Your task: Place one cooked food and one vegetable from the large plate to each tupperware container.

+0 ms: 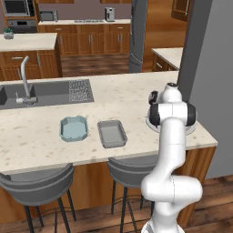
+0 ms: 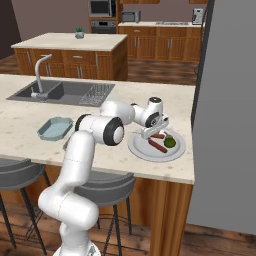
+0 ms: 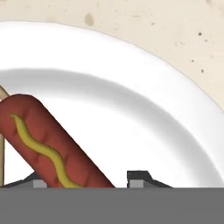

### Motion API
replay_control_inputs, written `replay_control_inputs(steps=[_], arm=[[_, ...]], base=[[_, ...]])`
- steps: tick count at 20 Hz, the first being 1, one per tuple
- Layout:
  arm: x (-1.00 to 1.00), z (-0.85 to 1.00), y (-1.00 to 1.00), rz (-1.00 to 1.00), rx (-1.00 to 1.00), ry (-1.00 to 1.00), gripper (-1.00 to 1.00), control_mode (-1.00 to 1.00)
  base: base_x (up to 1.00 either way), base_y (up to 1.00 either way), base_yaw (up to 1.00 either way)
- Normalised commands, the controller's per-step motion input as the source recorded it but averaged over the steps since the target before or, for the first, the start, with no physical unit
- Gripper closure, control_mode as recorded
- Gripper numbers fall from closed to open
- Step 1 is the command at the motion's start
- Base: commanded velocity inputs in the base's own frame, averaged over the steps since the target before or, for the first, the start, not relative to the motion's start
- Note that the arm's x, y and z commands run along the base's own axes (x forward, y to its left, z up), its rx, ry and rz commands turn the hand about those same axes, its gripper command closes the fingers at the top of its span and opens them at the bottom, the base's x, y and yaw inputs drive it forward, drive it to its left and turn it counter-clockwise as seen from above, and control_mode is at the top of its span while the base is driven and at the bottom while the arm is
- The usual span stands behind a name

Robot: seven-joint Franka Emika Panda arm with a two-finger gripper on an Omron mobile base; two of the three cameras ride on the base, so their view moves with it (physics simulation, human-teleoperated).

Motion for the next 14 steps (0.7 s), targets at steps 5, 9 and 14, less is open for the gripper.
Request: replay_control_inputs(steps=[5, 9, 14], arm=[[-0.45, 0.7, 0.26, 0.0, -0.01, -0.18, 1.0, -1.0], [-0.94, 0.81, 0.72, 0.0, 0.0, -0.22, 1.0, -1.0], [-1.0, 0.59, 0.96, 0.05, 0.0, -0.15, 1.0, -1.0]], base=[[0.0, 0.0, 0.0], [0.0, 0.0, 0.0], [0.0, 0.0, 0.0]])
